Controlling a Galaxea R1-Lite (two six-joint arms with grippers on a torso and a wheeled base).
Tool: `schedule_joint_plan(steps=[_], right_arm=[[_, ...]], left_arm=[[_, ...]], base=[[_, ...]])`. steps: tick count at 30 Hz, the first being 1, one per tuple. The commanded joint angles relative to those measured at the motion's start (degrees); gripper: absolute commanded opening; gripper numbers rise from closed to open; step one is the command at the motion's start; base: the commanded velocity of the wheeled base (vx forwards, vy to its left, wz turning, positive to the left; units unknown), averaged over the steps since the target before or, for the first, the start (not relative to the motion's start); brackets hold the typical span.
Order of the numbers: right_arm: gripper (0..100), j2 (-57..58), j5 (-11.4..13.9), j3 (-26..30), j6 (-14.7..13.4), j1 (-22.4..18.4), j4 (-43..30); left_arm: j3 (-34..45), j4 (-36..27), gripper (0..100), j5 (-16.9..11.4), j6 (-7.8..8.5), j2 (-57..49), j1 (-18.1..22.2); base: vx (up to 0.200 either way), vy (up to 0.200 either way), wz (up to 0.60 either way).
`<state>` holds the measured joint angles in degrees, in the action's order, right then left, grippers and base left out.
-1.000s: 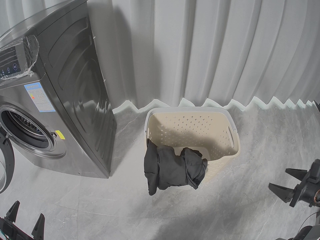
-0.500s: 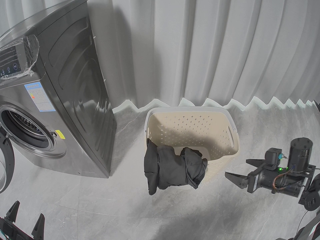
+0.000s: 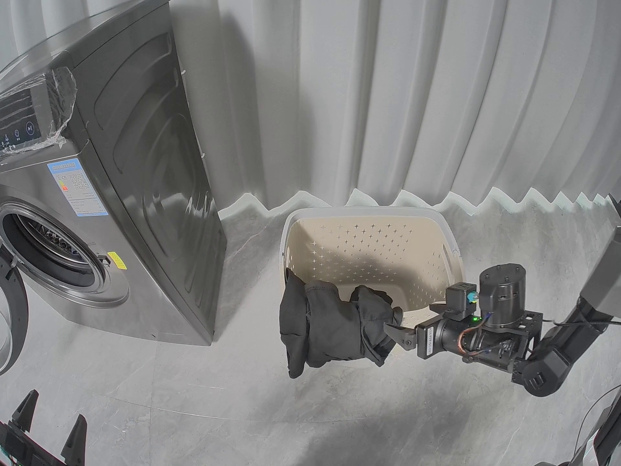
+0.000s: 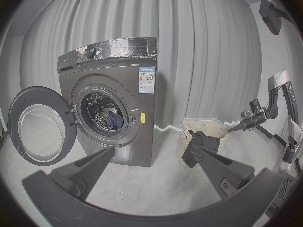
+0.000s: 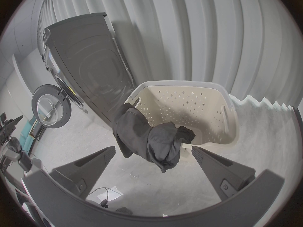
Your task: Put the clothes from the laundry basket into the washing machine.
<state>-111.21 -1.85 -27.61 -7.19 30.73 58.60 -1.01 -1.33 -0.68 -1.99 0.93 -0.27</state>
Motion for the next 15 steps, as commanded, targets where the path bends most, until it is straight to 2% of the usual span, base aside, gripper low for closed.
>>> schedule_joint_plan(steps=[1, 15], right_arm=[[100, -6.56, -0.43, -4.47, -0.01, -0.41, -0.07], [100, -16.49, -0.52, -15.72, -0.01, -1.64, -0.77]], left_arm=[[0.57, 0.01, 100, -0.02, -0.03, -0.93, 0.0], [0.57, 0.01, 100, -0.02, -0.03, -0.93, 0.0]], base=[[0.0, 0.0, 0.0], [0.0, 0.0, 0.0]])
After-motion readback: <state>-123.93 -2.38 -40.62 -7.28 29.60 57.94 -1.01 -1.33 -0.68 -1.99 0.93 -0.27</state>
